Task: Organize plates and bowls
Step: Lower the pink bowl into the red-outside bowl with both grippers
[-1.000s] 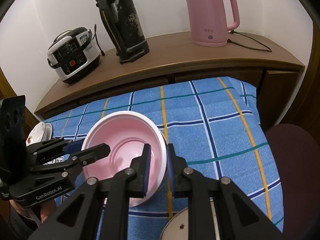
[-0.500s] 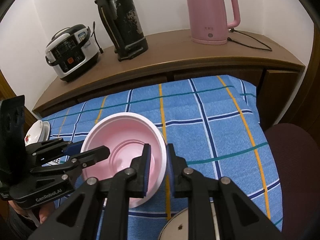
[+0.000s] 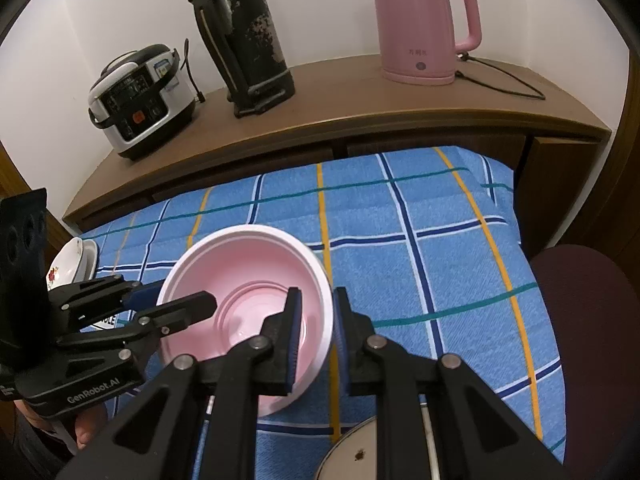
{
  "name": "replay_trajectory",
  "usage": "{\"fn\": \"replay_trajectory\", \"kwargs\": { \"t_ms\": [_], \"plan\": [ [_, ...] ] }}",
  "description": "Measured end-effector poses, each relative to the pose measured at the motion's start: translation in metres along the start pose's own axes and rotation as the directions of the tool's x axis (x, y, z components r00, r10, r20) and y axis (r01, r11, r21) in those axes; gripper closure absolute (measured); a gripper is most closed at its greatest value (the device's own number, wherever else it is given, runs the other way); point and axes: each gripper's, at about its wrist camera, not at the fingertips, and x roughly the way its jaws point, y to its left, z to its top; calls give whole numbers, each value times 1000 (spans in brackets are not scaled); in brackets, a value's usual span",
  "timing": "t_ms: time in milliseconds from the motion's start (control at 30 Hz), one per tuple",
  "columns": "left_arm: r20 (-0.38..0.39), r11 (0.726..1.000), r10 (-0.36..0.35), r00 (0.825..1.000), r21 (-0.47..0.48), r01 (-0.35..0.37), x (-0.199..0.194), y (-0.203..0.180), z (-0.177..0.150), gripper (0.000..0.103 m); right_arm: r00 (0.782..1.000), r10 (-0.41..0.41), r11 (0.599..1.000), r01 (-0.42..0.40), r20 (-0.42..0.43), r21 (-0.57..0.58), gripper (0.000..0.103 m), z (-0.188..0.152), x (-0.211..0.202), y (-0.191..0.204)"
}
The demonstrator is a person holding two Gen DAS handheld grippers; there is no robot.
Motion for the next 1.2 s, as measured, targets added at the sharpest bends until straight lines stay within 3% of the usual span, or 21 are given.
{"fn": "replay_trajectory", "kwargs": {
  "t_ms": [1200],
  "plan": [
    [39, 996, 50, 998, 67, -52, 3, -7, -4, 76, 1000, -13, 999, 13, 6, -29, 86, -4, 2, 2]
  ]
}}
